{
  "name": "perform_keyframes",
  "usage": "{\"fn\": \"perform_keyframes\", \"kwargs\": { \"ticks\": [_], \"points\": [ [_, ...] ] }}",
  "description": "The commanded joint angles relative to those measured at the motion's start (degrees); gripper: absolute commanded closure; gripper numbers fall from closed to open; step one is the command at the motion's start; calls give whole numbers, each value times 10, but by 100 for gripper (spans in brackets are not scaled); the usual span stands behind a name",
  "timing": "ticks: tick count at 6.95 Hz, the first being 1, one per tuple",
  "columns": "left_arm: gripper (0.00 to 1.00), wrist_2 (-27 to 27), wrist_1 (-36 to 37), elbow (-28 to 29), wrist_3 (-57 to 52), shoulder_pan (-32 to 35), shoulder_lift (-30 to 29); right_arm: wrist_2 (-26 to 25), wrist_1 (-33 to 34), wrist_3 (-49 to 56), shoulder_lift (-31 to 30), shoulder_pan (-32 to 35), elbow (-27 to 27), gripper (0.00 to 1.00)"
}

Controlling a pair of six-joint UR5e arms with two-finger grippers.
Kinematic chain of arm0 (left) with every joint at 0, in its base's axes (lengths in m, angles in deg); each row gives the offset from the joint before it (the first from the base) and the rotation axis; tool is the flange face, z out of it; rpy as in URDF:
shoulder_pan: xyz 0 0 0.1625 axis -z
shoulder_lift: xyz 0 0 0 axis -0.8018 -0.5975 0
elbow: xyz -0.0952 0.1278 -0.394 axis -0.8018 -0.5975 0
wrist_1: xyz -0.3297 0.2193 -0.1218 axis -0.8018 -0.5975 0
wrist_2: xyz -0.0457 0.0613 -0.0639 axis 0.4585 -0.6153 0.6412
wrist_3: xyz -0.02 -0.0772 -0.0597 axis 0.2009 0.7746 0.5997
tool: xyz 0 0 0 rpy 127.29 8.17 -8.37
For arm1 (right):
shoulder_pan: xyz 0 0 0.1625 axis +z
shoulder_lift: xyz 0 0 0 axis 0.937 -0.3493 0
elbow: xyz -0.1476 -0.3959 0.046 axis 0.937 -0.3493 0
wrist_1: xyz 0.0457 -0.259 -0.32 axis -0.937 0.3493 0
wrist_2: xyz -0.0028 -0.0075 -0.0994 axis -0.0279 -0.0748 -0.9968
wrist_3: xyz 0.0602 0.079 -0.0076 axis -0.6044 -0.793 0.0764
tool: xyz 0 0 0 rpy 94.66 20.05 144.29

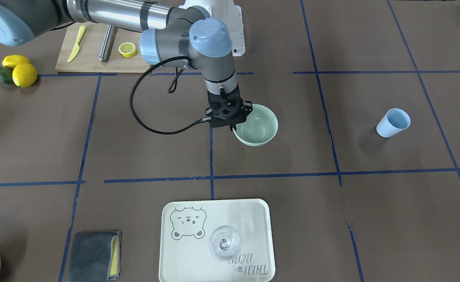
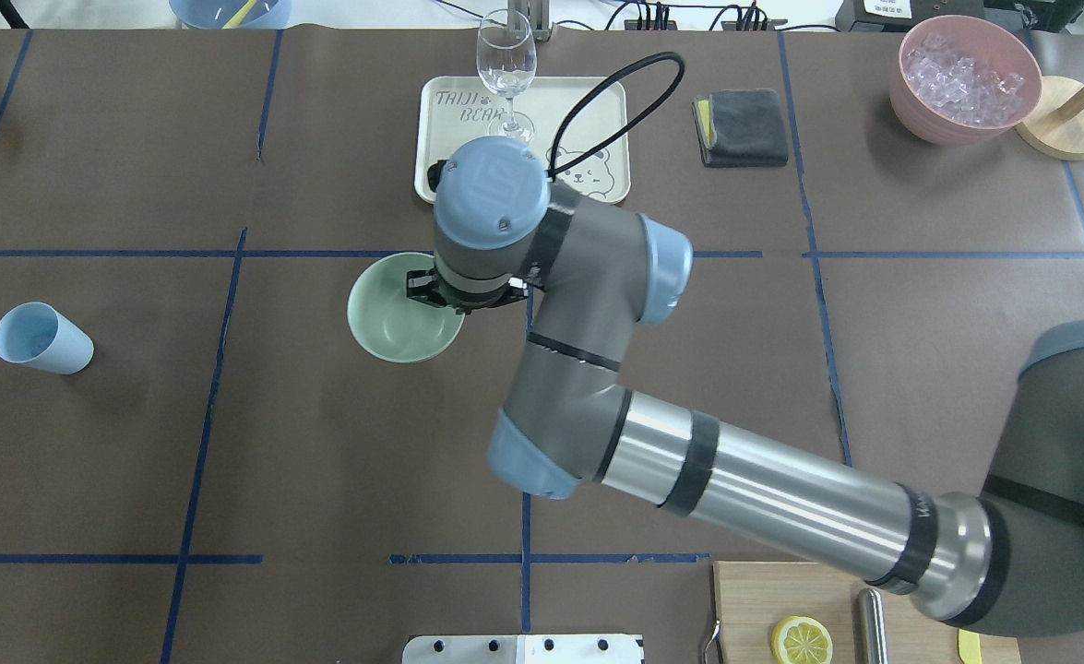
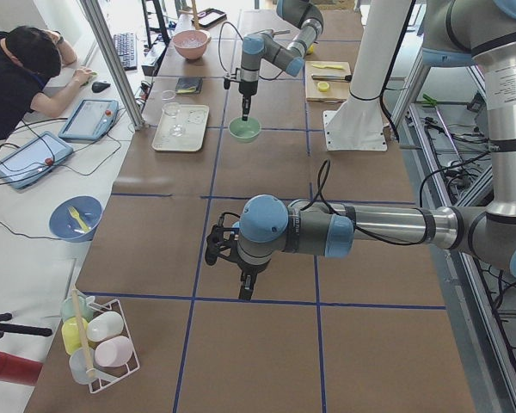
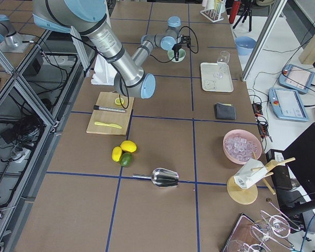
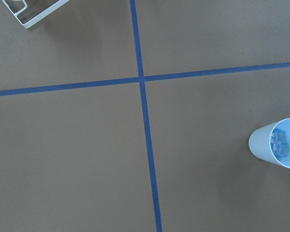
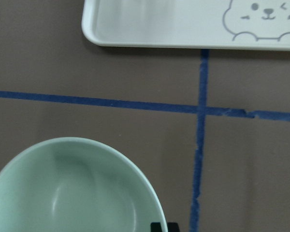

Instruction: Pour ice into bowl

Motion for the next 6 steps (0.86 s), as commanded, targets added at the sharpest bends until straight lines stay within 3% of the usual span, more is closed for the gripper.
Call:
{"fn": "perform_keyframes", "kwargs": {
  "ticks": [1, 2, 3, 4, 5, 6],
  "points": [
    [0, 3, 1, 0, 0, -1, 1, -61, -27, -25, 49, -48, -85, 100],
    [0, 3, 1, 1, 1, 0, 1, -63, -28, -26, 47, -55, -87, 100],
    [0, 3, 1, 1, 0, -1, 1, -63, -28, -26, 45, -55, -88, 81],
    [0, 3, 2, 2, 1, 0, 2, -65, -43, -27, 42, -55, -88, 10],
    [0, 3, 2, 3, 1, -1, 3, -67, -48, -24, 43, -50, -81, 0],
    [0, 3, 1, 6, 1, 0, 3, -56, -36, -18, 40, -23, -54, 0]
  ]
}}
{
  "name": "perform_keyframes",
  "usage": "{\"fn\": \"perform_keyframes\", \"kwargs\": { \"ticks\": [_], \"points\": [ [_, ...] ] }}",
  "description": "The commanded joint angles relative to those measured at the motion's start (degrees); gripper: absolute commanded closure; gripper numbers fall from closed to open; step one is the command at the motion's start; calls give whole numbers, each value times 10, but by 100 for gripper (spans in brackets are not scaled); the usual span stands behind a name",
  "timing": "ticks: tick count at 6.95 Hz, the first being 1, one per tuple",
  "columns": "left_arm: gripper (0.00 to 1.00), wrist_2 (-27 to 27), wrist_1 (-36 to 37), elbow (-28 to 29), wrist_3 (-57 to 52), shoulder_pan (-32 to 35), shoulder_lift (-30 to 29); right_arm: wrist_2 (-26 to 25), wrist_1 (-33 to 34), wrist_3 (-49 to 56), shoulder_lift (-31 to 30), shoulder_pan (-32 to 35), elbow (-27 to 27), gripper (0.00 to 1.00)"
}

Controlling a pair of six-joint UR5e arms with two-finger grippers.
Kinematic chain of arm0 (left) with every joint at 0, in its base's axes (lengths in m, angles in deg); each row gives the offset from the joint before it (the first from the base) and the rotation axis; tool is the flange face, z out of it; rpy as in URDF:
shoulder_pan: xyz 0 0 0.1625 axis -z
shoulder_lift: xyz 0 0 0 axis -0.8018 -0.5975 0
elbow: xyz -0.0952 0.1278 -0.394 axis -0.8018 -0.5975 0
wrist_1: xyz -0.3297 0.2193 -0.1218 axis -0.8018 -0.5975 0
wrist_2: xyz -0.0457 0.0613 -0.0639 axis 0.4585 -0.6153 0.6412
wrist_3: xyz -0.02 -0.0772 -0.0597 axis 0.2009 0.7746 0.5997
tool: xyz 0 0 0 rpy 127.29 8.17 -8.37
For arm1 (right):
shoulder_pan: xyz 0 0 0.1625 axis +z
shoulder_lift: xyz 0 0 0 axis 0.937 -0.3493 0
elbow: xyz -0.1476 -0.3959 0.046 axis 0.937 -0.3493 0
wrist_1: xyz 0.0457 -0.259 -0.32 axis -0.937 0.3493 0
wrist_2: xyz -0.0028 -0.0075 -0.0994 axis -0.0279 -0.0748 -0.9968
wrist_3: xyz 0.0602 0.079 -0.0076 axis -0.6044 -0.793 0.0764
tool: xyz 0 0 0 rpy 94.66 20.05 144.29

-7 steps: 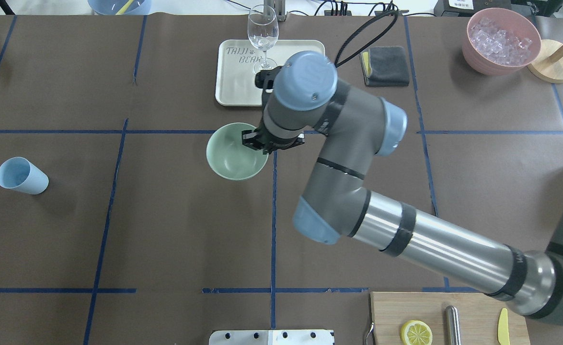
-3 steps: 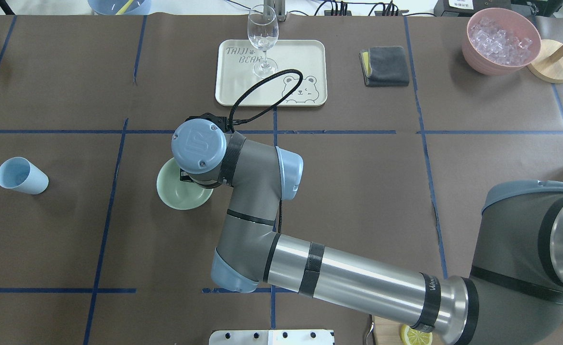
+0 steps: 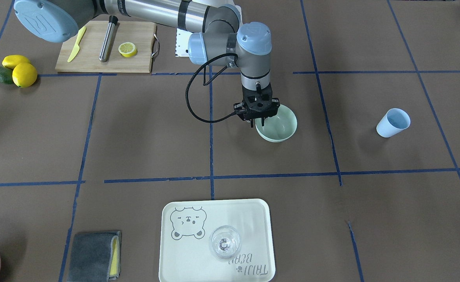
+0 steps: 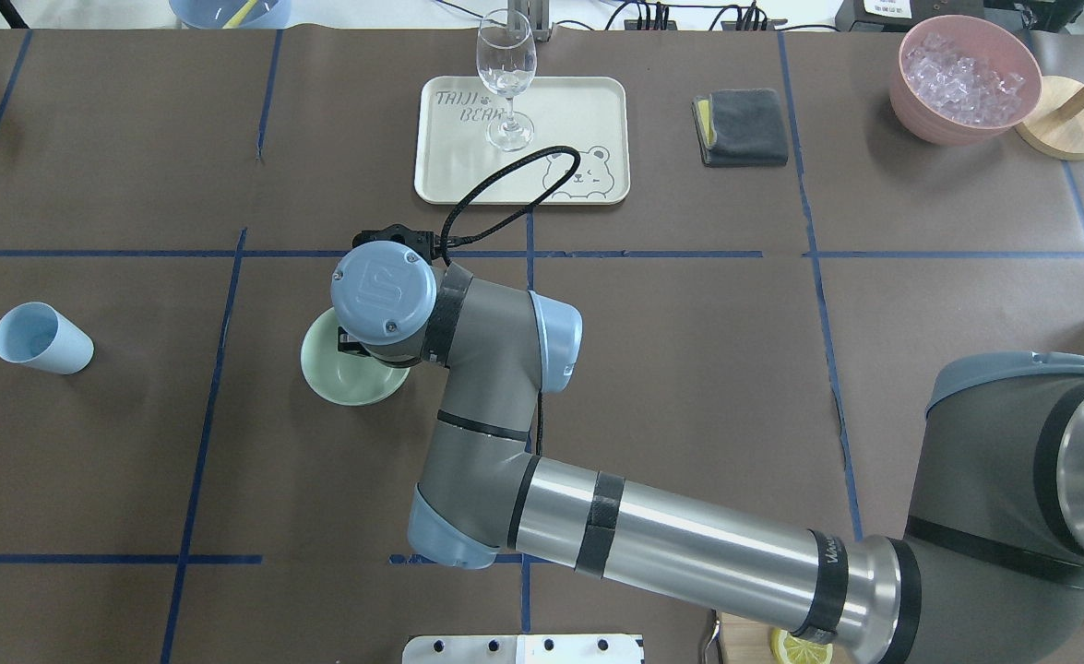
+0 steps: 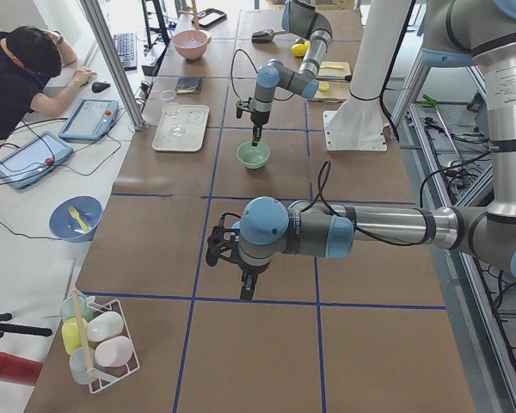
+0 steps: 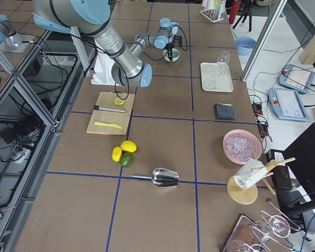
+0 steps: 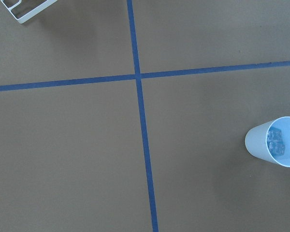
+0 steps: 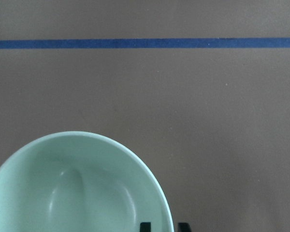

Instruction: Pour ice into bowl

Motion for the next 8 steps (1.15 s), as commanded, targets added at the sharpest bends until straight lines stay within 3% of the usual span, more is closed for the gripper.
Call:
{"fn": "perform_keyframes", "kwargs": {
  "ticks": [1, 2, 4, 6, 8],
  "points": [
    [0, -1, 0, 2, 0, 0, 0, 55, 42, 41, -16, 65, 74, 0],
    [0, -4, 0, 0, 0, 0, 0, 105, 73, 96, -57, 112, 135, 0],
    [0, -6, 0, -2, 4, 0, -6, 224, 109, 280, -211, 243, 266, 0],
    [0, -5, -62, 5, 1, 0, -13, 318, 111, 529, -323, 392, 275, 0],
    [0, -5, -115, 11, 6, 0, -14, 334, 138, 739, -400, 516, 260, 0]
  ]
}}
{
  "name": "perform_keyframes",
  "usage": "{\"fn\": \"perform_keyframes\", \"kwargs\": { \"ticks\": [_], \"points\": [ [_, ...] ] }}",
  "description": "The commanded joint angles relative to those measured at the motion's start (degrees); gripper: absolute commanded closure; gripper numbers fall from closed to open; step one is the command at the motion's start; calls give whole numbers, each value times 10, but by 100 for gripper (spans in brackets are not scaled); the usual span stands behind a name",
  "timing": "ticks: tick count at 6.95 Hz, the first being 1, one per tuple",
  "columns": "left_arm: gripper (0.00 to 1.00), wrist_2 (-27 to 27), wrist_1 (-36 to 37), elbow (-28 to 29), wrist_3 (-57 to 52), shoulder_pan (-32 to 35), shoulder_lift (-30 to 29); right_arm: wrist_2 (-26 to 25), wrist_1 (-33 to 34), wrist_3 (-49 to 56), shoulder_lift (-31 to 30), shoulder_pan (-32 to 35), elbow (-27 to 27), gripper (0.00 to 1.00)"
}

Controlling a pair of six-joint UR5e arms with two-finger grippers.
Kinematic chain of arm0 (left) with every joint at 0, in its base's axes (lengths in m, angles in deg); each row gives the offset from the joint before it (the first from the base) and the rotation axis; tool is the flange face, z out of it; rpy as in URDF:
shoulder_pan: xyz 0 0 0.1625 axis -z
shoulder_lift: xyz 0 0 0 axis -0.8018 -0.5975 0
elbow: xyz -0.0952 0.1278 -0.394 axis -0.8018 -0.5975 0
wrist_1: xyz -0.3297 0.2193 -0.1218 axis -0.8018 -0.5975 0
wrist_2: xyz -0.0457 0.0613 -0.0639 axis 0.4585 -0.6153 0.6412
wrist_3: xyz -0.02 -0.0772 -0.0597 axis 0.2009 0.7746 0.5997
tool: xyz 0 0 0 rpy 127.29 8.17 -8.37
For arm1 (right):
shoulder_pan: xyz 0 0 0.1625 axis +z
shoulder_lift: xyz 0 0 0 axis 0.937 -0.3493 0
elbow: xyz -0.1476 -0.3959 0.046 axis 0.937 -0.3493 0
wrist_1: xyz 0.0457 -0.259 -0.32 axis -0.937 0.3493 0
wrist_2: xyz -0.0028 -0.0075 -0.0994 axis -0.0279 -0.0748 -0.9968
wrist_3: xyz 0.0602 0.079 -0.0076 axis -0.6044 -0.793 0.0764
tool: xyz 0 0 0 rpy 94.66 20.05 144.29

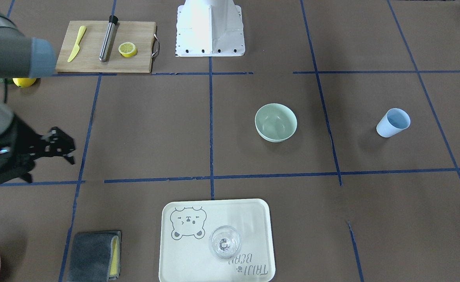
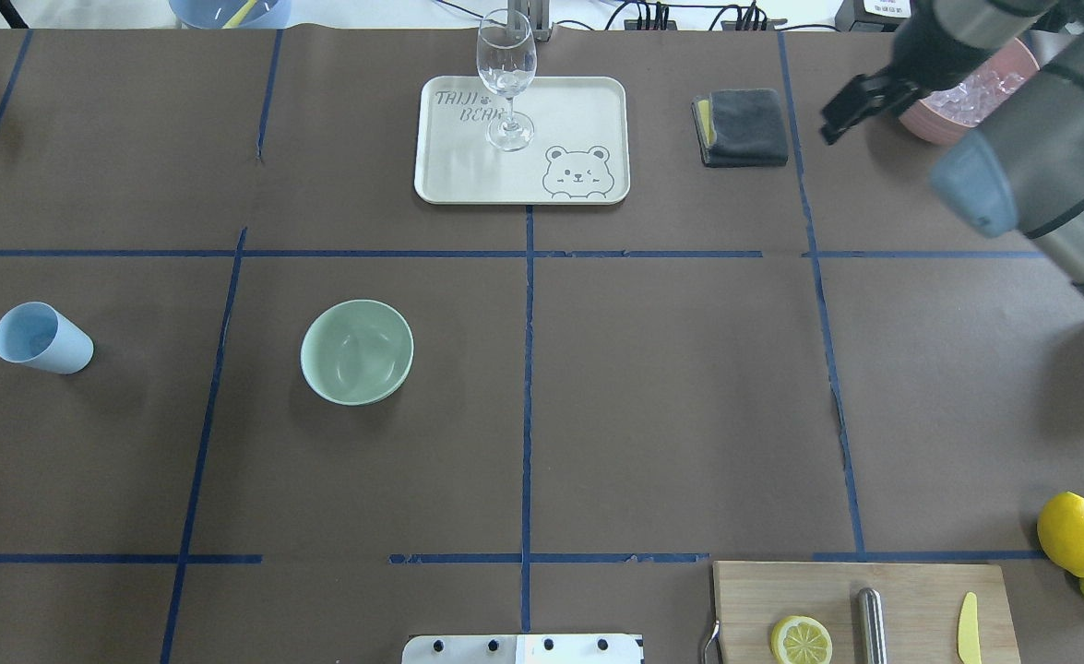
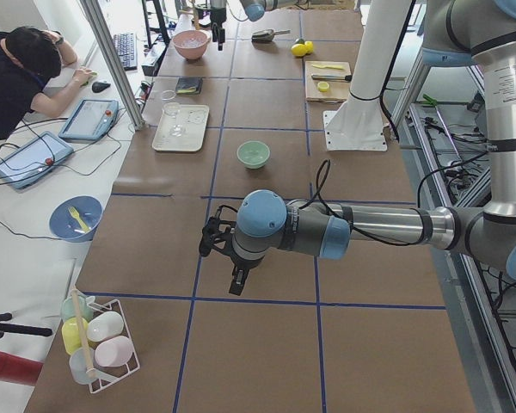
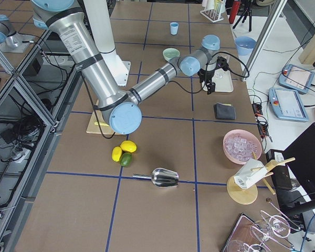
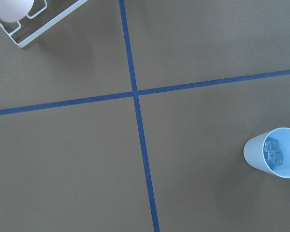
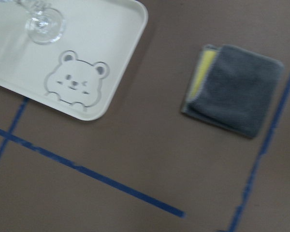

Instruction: Pour ice into bowl

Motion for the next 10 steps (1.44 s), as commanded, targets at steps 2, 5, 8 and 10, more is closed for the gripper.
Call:
{"fn": "perform_keyframes", "kwargs": {
  "ticks": [2, 5, 8, 10],
  "points": [
    [0, 3, -136, 26, 3, 0, -3, 40, 16, 224, -136, 157, -9, 0],
    [0, 4, -407, 70, 25, -4, -10, 64, 8, 220, -220, 209, -3, 0],
    [0, -89, -592, 71, 298, -128, -8, 64, 8, 217, -224, 209, -4, 0],
    [0, -246, -630, 60, 378, -246, 3, 61, 8, 218, -231, 209, -1, 0]
  ]
}}
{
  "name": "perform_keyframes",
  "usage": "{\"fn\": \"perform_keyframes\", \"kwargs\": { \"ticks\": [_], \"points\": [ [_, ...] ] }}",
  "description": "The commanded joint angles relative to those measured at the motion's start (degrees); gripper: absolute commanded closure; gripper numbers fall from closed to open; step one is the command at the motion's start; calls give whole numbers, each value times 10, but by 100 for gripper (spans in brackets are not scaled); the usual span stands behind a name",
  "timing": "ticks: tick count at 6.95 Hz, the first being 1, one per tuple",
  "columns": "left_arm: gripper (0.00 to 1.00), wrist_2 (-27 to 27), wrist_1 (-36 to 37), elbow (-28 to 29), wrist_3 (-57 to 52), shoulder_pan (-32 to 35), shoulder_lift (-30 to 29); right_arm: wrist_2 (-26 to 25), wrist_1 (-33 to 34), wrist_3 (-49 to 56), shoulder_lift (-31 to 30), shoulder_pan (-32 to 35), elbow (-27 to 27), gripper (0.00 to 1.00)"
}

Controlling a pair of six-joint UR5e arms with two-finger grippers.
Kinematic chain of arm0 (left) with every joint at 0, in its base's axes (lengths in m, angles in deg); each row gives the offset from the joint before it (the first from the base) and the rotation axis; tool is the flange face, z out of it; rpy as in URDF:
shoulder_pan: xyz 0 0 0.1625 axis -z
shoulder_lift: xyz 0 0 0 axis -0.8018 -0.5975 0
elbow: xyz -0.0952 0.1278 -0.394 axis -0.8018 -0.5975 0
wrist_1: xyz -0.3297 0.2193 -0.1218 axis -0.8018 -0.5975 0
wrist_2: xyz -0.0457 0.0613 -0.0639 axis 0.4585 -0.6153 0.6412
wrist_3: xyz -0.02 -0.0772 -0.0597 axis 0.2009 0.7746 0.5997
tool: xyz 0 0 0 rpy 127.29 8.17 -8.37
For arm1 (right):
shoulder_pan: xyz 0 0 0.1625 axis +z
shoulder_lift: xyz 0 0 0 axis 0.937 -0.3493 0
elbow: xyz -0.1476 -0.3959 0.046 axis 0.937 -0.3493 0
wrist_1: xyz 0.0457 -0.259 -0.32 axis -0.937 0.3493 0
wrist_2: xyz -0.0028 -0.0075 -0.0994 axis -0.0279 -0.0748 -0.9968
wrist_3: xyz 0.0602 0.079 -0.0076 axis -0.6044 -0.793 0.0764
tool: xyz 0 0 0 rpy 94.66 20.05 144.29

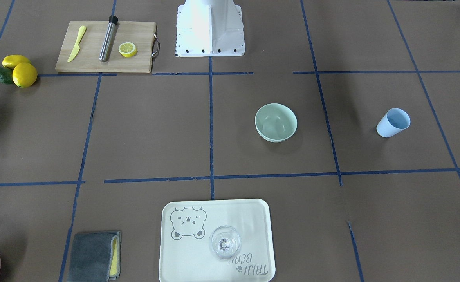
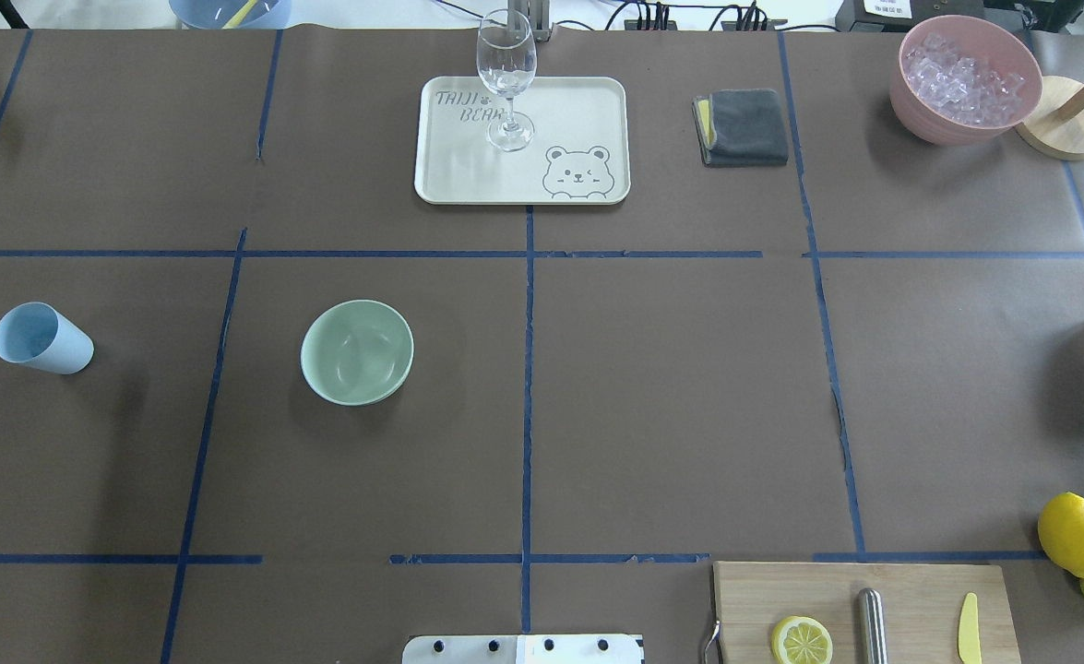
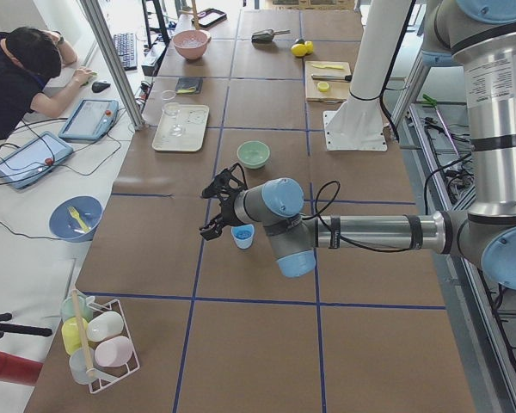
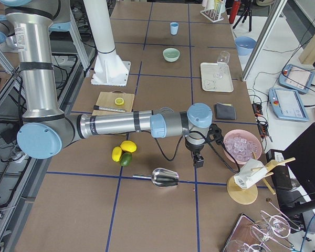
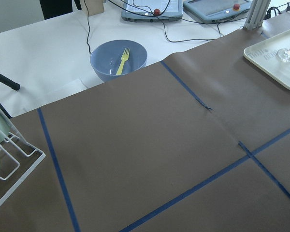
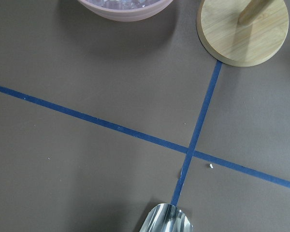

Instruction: Pour ice into bowl

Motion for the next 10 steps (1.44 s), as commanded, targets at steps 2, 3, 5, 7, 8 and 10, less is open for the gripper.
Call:
{"fn": "perform_keyframes", "kwargs": {
  "ticks": [2, 3, 5, 7, 8, 10],
  "points": [
    [0, -319, -69, -40, 180, -246, 68, 0, 0, 1, -4, 0, 0, 0],
    [0, -442, -71, -40, 225, -332, 83, 0, 0, 1, -6, 0, 1, 0],
    [0, -603, -70, -36, 278, -450, 102, -2, 0, 1, -7, 2, 1, 0],
    [0, -717, -67, -13, 326, -537, 109, -2, -1, 1, -12, 4, 1, 0],
    [0, -760, -67, 11, 364, -573, 108, -2, -1, 2, -13, 8, 2, 0],
    [0, -809, -67, 34, 435, -615, 103, -3, -28, 1, -24, 9, -1, 0]
  ]
}}
